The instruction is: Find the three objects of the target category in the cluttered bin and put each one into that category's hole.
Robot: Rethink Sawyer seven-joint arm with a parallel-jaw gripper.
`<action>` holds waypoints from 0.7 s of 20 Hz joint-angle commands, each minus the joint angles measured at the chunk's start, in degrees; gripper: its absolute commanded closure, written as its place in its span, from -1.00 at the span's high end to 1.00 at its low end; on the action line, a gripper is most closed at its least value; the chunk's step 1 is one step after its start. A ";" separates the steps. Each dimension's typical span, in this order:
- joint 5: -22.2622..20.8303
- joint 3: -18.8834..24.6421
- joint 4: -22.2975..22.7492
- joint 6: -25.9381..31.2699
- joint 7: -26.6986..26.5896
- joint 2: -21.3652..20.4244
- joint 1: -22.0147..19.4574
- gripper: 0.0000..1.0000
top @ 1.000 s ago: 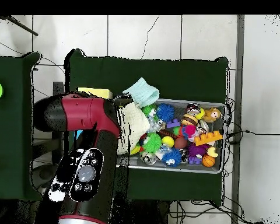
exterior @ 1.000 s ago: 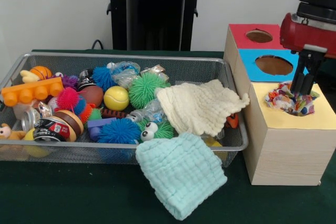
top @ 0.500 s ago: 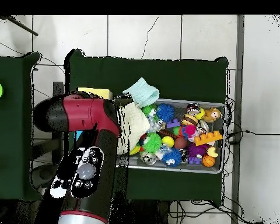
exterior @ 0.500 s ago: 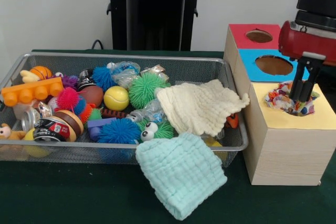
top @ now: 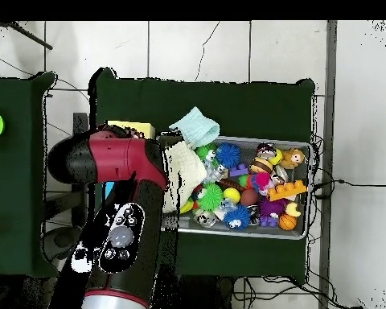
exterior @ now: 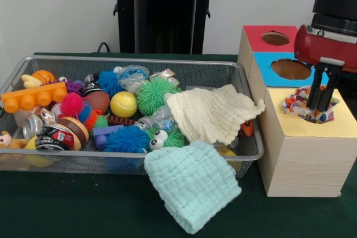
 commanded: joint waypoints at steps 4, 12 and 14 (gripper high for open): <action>-2.20 3.31 5.68 -4.95 8.50 4.42 0.05 -1.00; -2.47 1.45 4.48 -5.24 8.08 6.27 1.45 -1.00; -2.51 0.56 3.77 -5.09 8.23 6.97 2.02 -1.00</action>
